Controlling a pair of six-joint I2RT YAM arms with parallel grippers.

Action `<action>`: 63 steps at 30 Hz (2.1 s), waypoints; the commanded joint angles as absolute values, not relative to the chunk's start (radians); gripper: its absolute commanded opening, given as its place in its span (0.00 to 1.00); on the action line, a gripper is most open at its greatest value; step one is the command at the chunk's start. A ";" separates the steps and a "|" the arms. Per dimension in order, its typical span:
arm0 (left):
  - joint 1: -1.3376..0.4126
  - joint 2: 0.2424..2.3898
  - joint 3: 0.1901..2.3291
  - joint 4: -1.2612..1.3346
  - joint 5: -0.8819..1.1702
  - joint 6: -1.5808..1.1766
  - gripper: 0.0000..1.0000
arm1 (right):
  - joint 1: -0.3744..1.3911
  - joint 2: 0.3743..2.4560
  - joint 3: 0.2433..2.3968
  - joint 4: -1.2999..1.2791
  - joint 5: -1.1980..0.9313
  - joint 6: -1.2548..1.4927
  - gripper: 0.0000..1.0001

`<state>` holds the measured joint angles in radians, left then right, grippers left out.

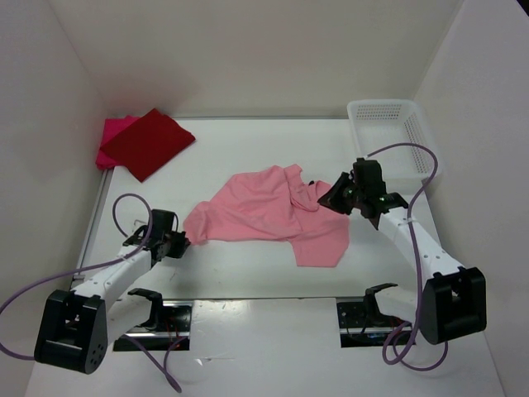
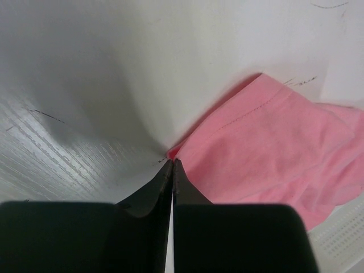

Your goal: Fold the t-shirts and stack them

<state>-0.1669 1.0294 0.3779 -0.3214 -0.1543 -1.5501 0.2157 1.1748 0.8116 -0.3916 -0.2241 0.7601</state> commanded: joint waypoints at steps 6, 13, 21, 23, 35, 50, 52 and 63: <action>-0.135 1.075 0.514 -0.278 -0.186 -1.399 0.00 | 0.186 1.123 0.769 -0.437 -0.175 0.744 0.23; 0.013 1.161 0.719 -0.226 -0.109 -1.080 0.00 | 0.186 1.143 0.684 -0.460 -0.109 0.822 0.25; 0.265 1.367 0.903 -0.155 0.052 -0.825 0.00 | 0.317 1.152 0.638 -0.505 -0.020 0.939 0.28; 0.300 1.414 0.937 -0.129 0.063 -0.812 0.00 | 0.357 1.143 0.611 -0.518 -0.008 0.974 0.29; 0.290 1.519 0.930 -0.041 0.183 -0.833 0.00 | 0.505 1.315 0.566 -0.365 0.020 1.034 0.47; 0.259 1.379 0.896 -0.104 0.164 -0.805 0.00 | 0.575 1.042 0.924 -0.820 -0.147 0.939 0.00; 0.259 1.379 0.896 -0.104 0.164 -0.805 0.00 | 0.554 1.042 0.837 -0.812 -0.205 0.908 0.00; 0.250 1.497 0.974 -0.084 0.144 -0.805 0.00 | 0.407 1.394 0.869 -0.494 -0.135 0.758 0.03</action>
<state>0.2558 1.4673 0.9028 -0.1131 0.1558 -0.8360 0.4183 1.3041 0.7437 -0.6266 -0.1711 0.8459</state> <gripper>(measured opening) 0.001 0.026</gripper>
